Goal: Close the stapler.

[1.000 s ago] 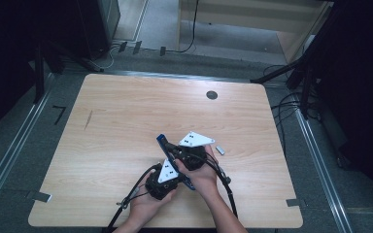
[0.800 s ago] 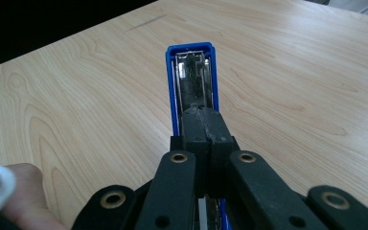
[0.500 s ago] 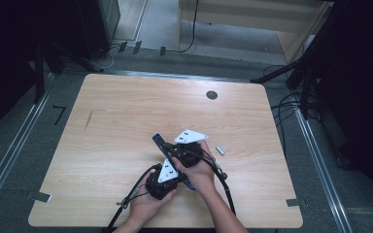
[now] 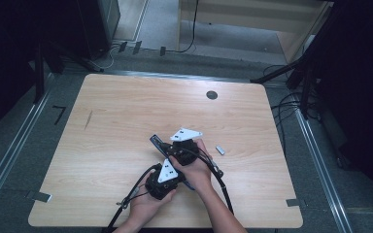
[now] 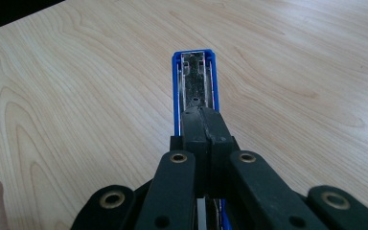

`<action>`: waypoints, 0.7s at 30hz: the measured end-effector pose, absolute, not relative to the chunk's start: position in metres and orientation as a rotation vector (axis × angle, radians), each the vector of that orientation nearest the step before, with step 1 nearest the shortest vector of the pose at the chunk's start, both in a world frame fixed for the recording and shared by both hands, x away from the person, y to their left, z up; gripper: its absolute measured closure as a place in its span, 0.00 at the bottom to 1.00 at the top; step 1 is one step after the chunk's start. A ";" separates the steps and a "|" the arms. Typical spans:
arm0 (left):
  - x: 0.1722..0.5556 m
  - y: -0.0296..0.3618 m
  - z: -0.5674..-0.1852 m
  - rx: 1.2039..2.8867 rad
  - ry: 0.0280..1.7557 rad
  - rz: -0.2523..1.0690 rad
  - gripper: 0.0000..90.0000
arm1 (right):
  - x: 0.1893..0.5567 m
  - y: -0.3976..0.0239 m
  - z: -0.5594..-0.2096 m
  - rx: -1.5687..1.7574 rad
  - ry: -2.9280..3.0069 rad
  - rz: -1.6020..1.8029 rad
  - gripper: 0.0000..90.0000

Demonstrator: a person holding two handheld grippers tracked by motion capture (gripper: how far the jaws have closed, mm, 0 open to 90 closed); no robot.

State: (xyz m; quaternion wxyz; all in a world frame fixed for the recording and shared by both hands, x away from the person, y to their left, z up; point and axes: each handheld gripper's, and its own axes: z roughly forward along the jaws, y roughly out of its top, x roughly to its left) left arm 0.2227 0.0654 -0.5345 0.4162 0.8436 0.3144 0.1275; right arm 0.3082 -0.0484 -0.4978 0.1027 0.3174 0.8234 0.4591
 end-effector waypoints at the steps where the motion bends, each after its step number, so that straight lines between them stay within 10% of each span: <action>1: 0.223 0.065 -0.534 2.119 0.789 0.319 1.00 | 0.308 -0.048 -0.498 0.941 2.432 1.351 1.00; 21: 0.223 0.066 -0.534 2.120 0.792 0.311 1.00 | 0.316 -0.042 -0.506 1.001 2.519 1.253 1.00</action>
